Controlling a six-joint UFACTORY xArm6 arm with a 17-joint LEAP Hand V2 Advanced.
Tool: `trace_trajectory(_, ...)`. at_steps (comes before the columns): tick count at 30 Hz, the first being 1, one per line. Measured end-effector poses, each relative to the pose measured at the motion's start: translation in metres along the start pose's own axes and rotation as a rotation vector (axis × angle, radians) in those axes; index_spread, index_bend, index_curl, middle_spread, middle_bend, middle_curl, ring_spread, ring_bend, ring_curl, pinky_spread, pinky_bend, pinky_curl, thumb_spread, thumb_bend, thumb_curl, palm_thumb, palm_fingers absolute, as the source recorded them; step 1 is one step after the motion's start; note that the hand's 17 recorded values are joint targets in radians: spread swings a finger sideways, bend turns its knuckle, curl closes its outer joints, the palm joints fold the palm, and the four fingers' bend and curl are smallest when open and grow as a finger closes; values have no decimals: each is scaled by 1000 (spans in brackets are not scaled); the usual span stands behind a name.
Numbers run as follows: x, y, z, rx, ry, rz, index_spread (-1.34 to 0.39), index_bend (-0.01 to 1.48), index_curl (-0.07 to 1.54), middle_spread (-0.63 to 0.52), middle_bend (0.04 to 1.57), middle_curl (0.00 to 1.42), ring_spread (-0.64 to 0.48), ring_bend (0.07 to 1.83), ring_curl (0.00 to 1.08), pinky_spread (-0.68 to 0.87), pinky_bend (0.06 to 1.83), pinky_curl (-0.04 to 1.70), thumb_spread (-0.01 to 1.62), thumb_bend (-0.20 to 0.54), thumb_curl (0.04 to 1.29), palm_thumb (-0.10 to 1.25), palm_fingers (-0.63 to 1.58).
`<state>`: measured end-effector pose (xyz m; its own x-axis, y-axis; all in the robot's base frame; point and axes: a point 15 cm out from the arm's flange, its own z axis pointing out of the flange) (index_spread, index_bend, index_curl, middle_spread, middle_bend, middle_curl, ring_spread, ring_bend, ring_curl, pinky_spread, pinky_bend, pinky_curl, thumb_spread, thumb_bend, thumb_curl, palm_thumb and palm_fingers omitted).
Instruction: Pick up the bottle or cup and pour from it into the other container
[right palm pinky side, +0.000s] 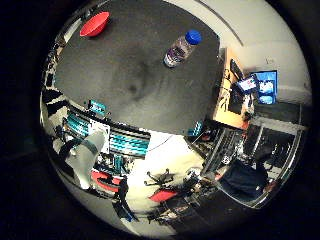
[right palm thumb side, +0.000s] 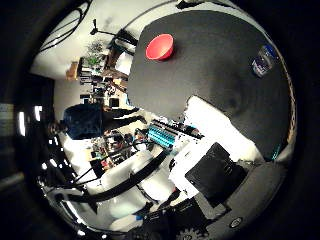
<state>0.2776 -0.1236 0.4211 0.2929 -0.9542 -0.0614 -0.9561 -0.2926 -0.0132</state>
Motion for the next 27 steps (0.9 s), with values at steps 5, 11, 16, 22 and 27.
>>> trace_trajectory(5,-1,-4,2,5,-18,-7,-410,170,341,-59,197,356,110,263,202,409,540,-3,1166,-40,328,664,420)
trace_trajectory(11,21,-3,-1,103,-102,101,-388,151,302,-61,209,359,104,308,215,414,634,-2,1064,-52,228,185,383)
trace_trajectory(16,52,-18,-20,250,-195,169,-358,142,271,-42,224,363,116,372,228,412,715,-3,986,-32,239,110,326)
trace_trajectory(22,93,-29,-33,473,-326,237,-317,145,249,-29,256,369,128,445,236,417,842,-4,950,-26,265,125,285)
trace_trajectory(27,140,-33,-32,605,-404,287,-277,150,251,-9,279,370,138,492,237,416,894,-6,951,-28,275,146,251)
